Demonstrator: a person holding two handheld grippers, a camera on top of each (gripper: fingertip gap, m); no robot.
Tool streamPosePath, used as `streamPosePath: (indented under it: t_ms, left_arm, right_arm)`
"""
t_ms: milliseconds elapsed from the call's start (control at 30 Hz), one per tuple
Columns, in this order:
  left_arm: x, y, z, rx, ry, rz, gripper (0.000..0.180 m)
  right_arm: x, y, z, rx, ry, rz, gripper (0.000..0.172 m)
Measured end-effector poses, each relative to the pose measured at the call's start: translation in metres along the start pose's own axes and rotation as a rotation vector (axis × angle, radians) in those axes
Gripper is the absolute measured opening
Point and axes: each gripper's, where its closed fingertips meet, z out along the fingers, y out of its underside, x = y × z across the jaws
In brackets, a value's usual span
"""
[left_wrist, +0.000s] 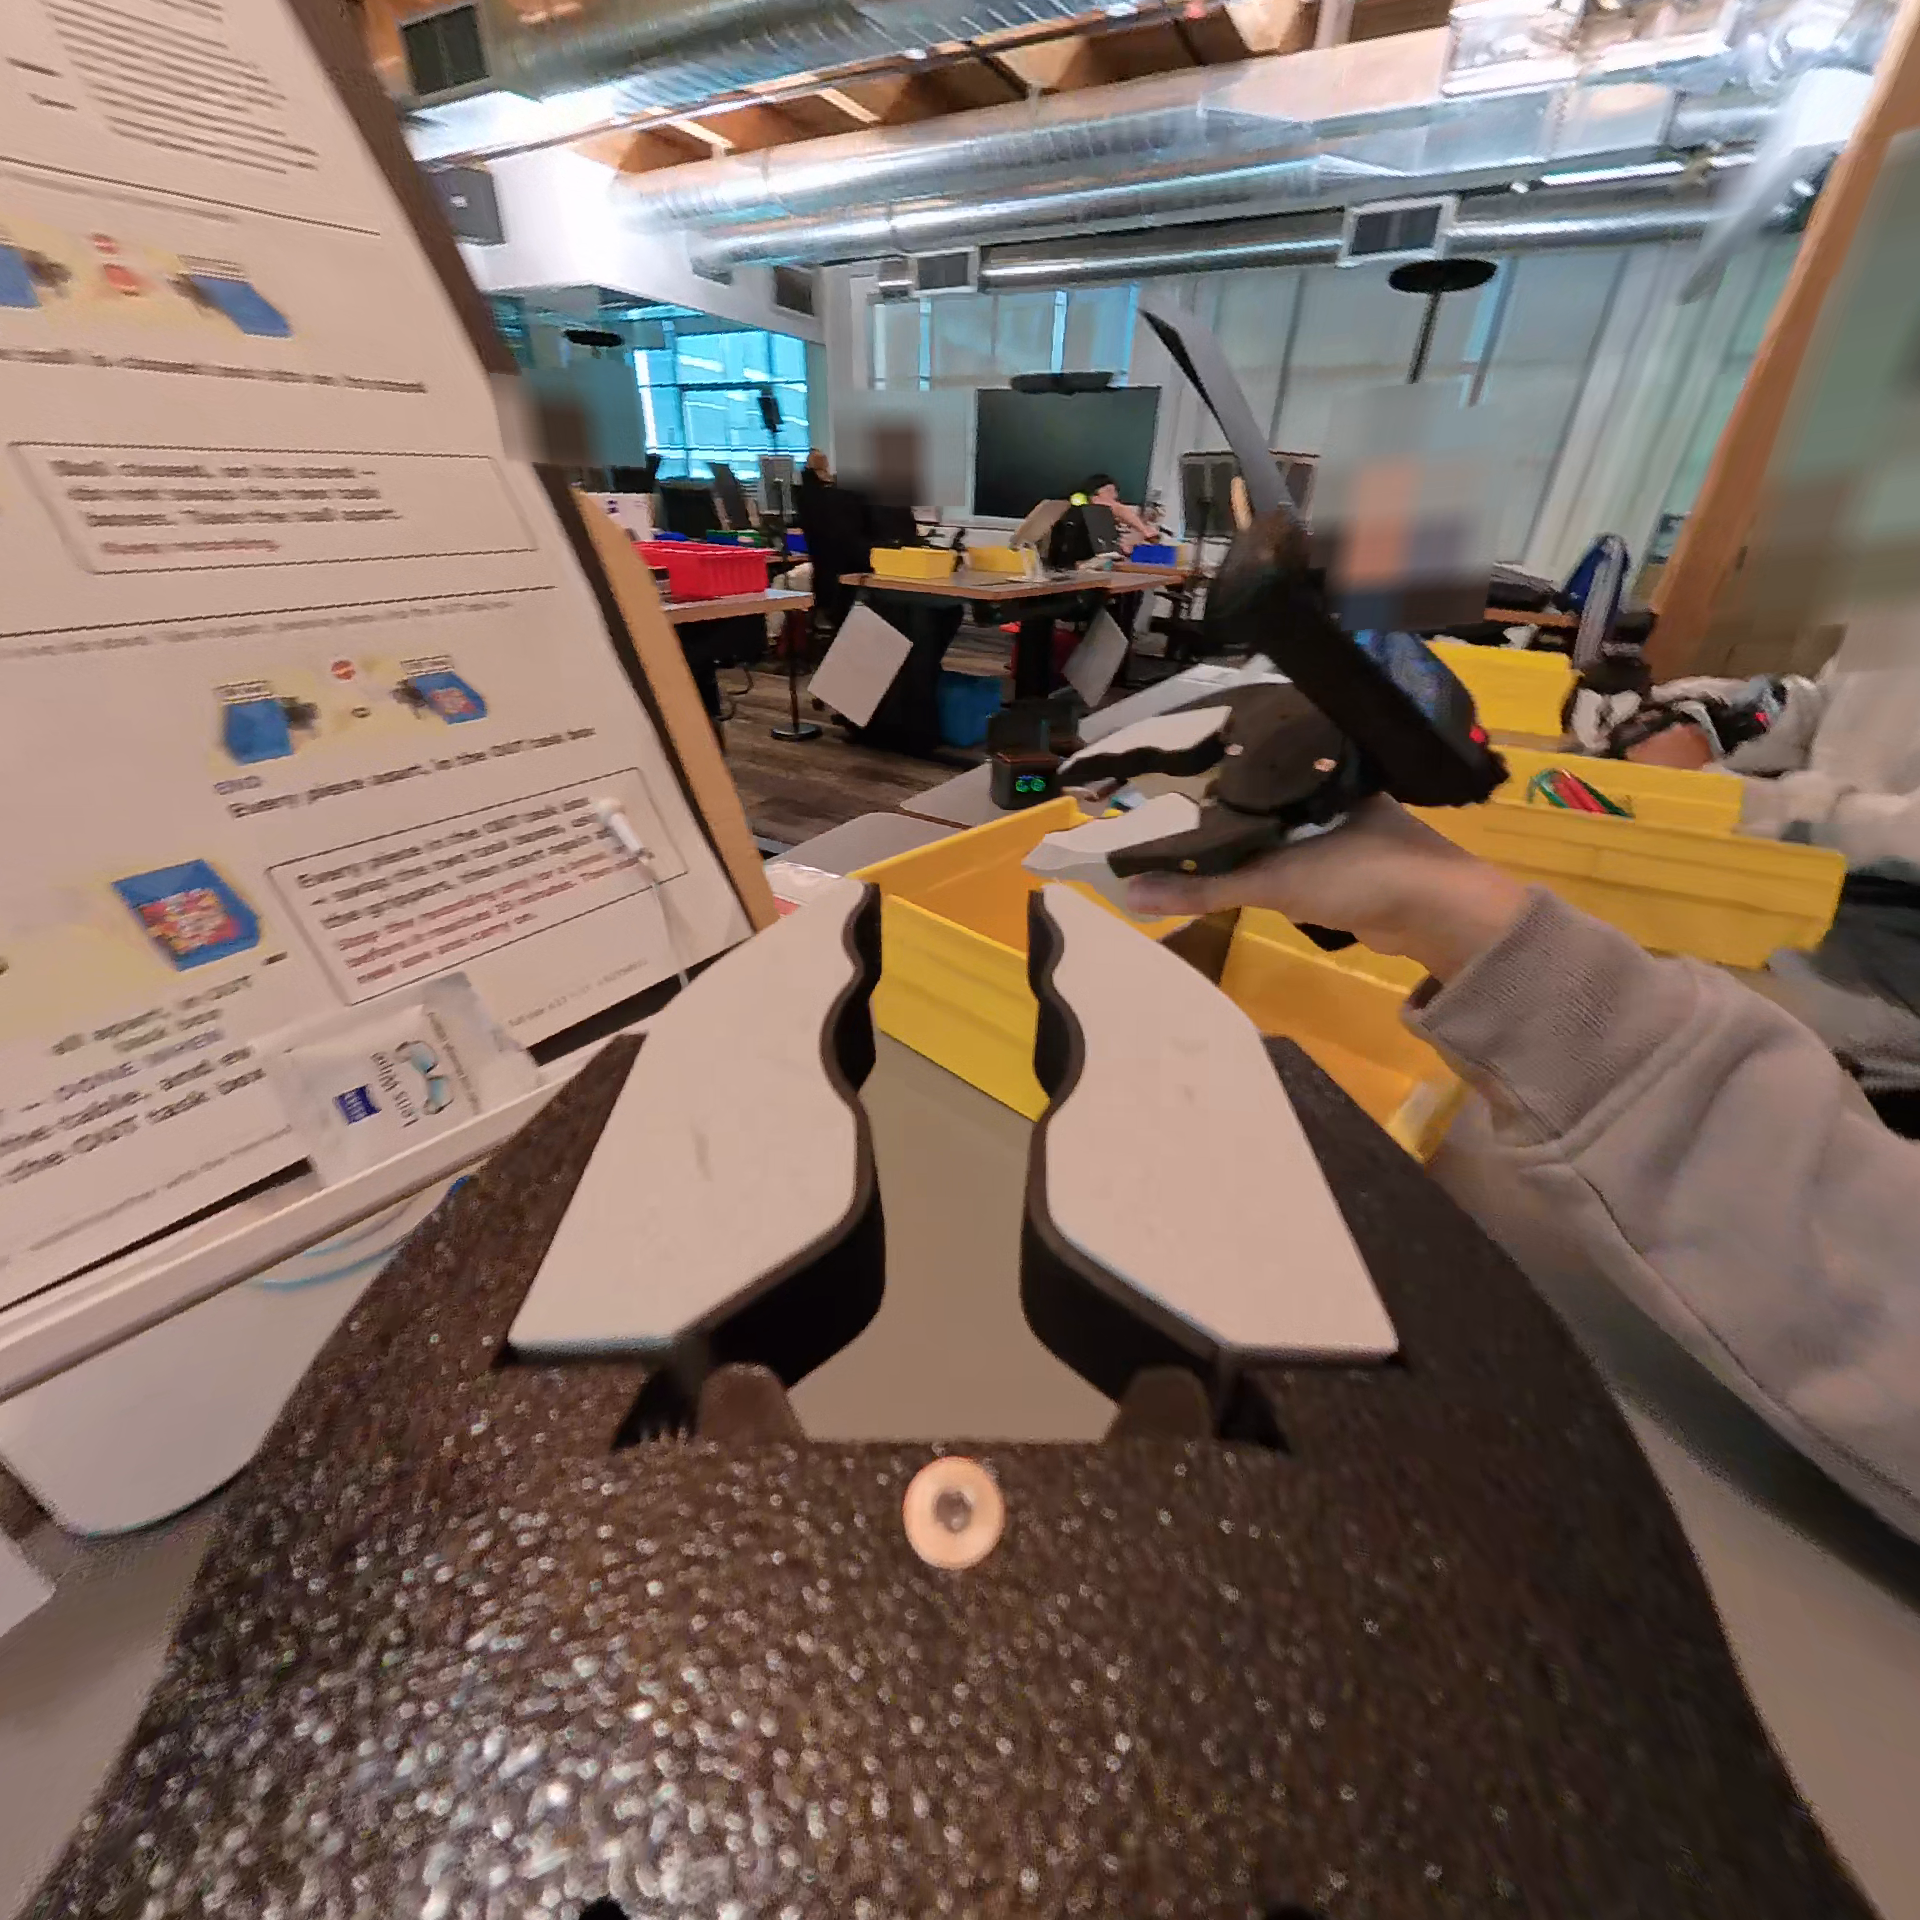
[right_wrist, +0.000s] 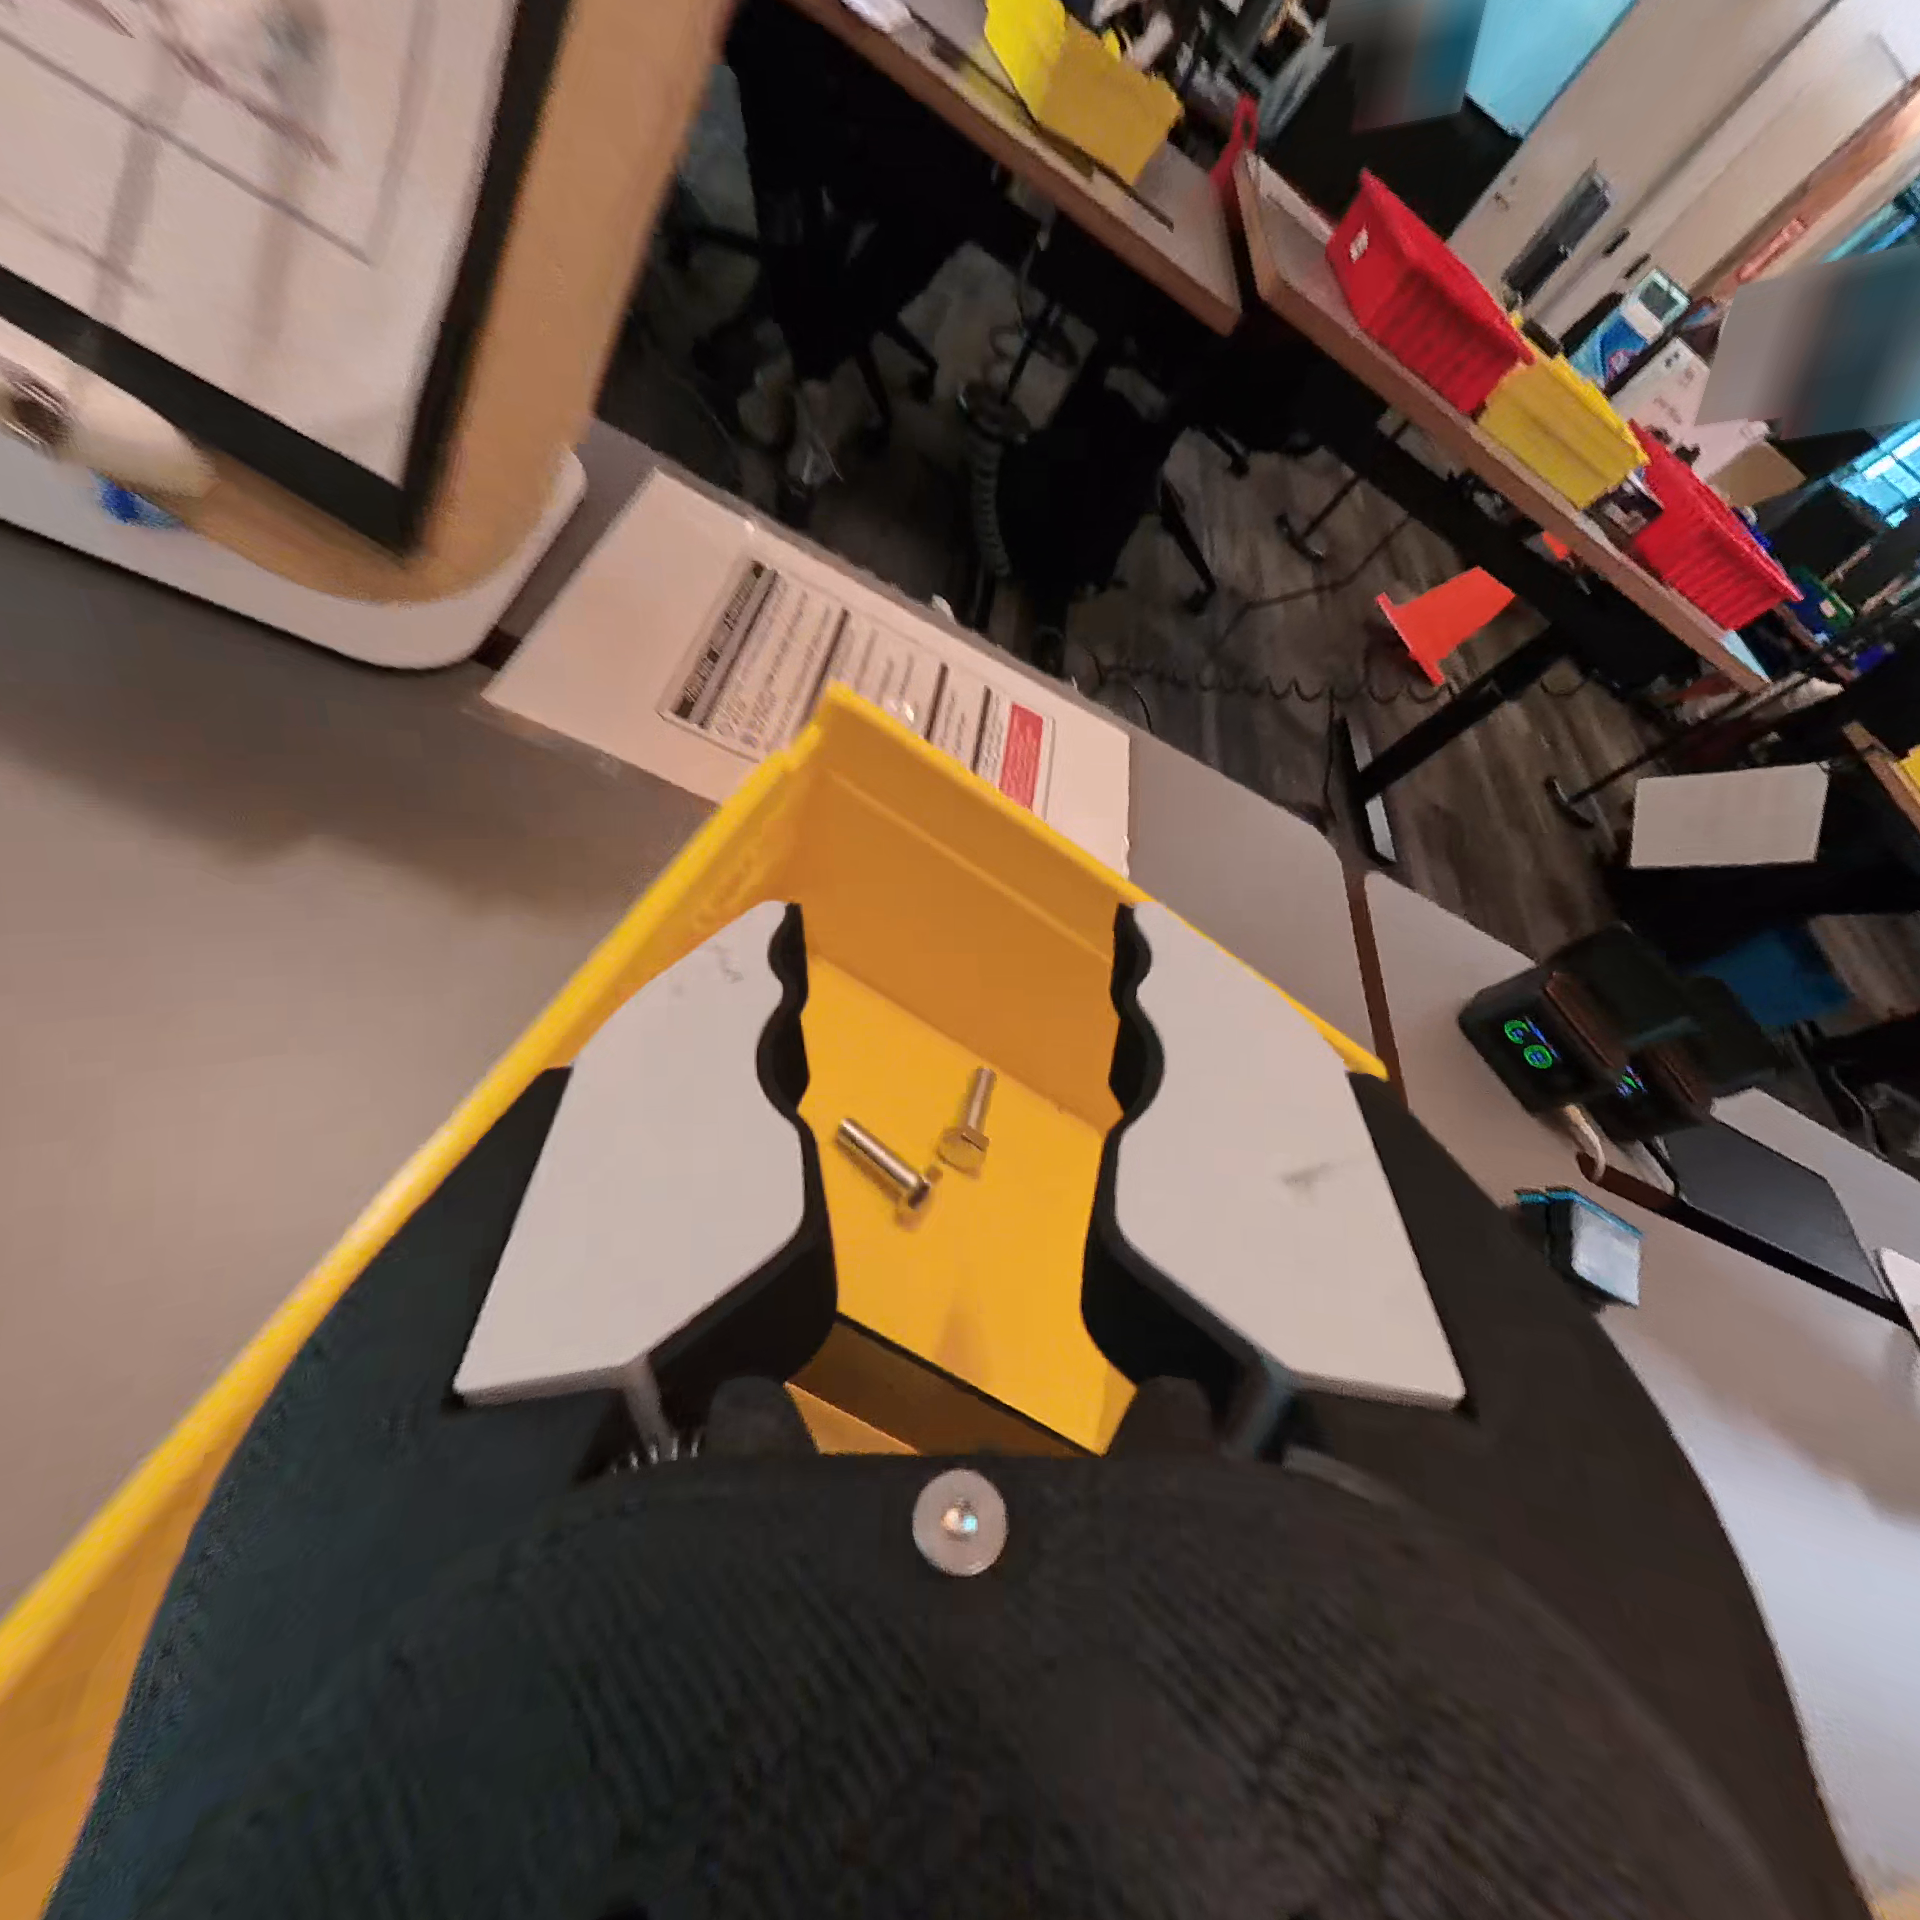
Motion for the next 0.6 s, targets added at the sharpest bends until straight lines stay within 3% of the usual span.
streamPosePath:
  t_ms: [167, 333, 400, 500, 600]
  left_arm:
    - [-0.026, -0.036, -0.043, -0.002, -0.212, -0.002, 0.031]
    - [-0.069, -0.044, -0.138, -0.108, -0.472, -0.067, 0.048]
    - [-0.091, -0.021, -0.180, -0.212, -0.536, -0.135, 0.046]
    - [-0.125, 0.044, -0.240, -0.481, -0.633, -0.314, 0.046]
    - [-0.138, 0.107, -0.278, -0.713, -0.665, -0.531, 0.046]
  right_arm:
    - [-0.041, -0.061, -0.029, 0.231, -0.210, 0.114, 0.060]
    - [-0.090, -0.102, -0.057, 0.367, -0.452, 0.176, 0.063]
    - [-0.097, -0.106, -0.060, 0.375, -0.453, 0.150, 0.064]
    - [-0.106, -0.107, -0.060, 0.366, -0.451, 0.103, 0.063]
    - [-0.114, -0.108, -0.059, 0.359, -0.467, 0.089, 0.064]
